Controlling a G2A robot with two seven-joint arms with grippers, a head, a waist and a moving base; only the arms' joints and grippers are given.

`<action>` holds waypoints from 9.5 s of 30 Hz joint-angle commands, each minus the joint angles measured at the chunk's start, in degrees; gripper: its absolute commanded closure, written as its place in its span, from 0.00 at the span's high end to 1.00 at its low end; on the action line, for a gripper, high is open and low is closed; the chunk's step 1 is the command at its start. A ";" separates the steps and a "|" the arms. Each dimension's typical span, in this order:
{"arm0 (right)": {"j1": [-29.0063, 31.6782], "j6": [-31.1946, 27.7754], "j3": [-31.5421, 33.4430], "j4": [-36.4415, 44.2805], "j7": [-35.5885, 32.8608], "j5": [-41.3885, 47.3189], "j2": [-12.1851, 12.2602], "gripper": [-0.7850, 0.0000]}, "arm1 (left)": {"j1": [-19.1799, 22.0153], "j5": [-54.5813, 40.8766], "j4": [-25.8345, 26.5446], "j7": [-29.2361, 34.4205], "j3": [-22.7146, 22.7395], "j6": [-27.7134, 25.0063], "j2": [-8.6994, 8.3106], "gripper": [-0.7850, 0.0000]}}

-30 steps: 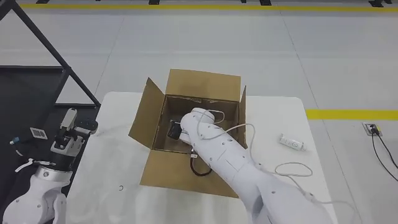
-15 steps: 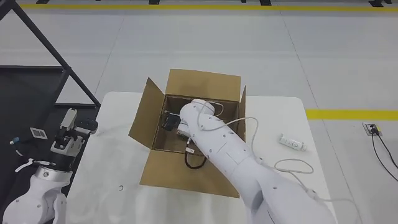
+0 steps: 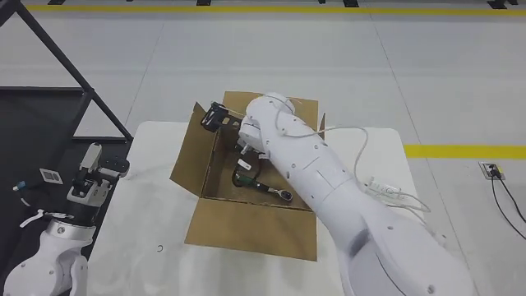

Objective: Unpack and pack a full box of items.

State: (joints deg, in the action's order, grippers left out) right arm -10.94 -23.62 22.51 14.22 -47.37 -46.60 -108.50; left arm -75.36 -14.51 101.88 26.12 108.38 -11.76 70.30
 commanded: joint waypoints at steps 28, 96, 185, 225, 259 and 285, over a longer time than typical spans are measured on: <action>-4.40 -0.54 3.05 3.28 1.32 0.77 3.37 1.00 | 0.00 0.00 0.00 0.00 0.00 0.00 0.00 1.00; 46.26 24.68 65.61 67.27 -33.40 -16.49 38.78 1.00 | 0.00 0.00 0.00 0.00 0.00 0.00 0.00 1.00; 21.10 -18.47 35.12 31.66 -9.01 -25.06 43.36 0.00 | 0.00 0.00 0.00 0.00 0.00 0.00 0.00 1.00; 7.96 2.44 0.68 48.76 -18.43 -0.64 27.16 0.00 | 0.00 0.00 0.00 0.00 0.00 0.00 0.00 1.00; 9.62 -3.92 -6.59 1.66 -6.48 1.30 7.30 0.40 | 0.00 0.00 0.00 0.00 0.00 0.00 0.00 1.00; 5.95 -7.31 -5.60 3.27 4.92 -5.37 6.92 0.83 | 0.00 0.00 0.00 0.00 0.00 0.00 0.00 1.00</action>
State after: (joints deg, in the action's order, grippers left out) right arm -4.90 -31.06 16.86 16.91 -43.05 -51.50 -101.79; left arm -75.36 -14.51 101.88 26.12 108.38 -11.76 70.30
